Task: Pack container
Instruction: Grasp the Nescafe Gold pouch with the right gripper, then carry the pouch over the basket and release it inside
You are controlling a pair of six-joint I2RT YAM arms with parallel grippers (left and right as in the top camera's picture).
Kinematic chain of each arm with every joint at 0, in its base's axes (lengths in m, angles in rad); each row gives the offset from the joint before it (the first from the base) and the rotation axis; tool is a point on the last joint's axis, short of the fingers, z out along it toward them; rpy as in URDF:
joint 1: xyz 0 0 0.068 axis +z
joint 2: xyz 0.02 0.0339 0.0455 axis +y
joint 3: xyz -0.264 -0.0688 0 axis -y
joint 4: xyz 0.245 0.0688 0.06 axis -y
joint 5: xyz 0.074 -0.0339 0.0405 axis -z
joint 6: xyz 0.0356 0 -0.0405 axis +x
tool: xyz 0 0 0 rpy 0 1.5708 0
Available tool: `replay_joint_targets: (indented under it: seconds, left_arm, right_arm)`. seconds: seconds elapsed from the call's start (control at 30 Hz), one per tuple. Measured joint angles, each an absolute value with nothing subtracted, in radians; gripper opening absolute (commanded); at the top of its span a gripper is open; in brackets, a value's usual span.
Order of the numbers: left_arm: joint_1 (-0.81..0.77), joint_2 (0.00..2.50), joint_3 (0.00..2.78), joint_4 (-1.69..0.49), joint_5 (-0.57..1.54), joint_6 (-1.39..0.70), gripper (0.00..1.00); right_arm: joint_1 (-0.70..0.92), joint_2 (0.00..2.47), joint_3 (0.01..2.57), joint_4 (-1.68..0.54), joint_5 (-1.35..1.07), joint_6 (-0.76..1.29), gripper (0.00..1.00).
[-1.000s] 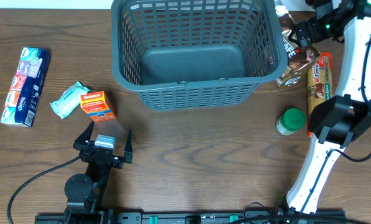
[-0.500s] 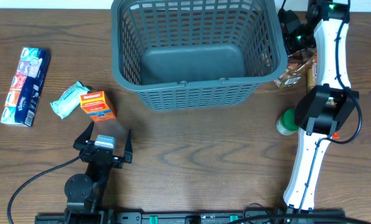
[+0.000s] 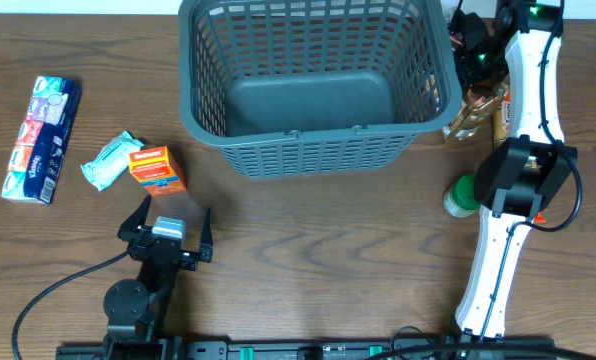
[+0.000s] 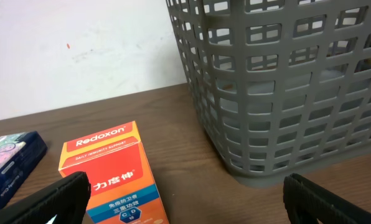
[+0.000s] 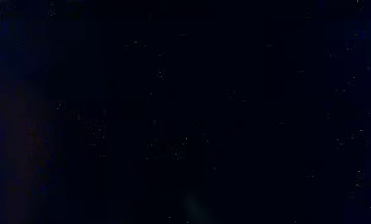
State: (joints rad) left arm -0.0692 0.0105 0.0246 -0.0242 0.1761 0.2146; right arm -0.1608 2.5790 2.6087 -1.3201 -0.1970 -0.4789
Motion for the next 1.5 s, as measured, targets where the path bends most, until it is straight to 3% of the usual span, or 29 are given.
replay_joint_targets:
  seconds: [0.23, 0.5, 0.9, 1.17, 1.5]
  left_arm:
    - [-0.069, 0.010, 0.025, -0.024, 0.176, 0.215, 0.99]
    - [-0.069, 0.010, 0.025, -0.025, 0.176, 0.215, 0.98]
    - [-0.069, 0.010, 0.025, -0.025, 0.176, 0.215, 0.99]
    - [-0.069, 0.010, 0.025, -0.025, 0.176, 0.215, 0.98]
    - [-0.069, 0.010, 0.025, -0.025, 0.176, 0.215, 0.98]
  right_arm:
    - [-0.193, 2.497, 2.576, -1.258, -0.178, -0.334, 0.01]
    - [-0.233, 2.191, 2.569, -1.194, -0.173, -0.210, 0.01]
    - [-0.140, 1.813, 2.576, -1.084, -0.441, -0.135, 0.01]
    - [0.074, 1.796, 2.582, -1.152, -0.485, -0.025, 0.01]
    - [0.249, 1.979, 2.581, -1.268, -0.155, 0.213, 0.01]
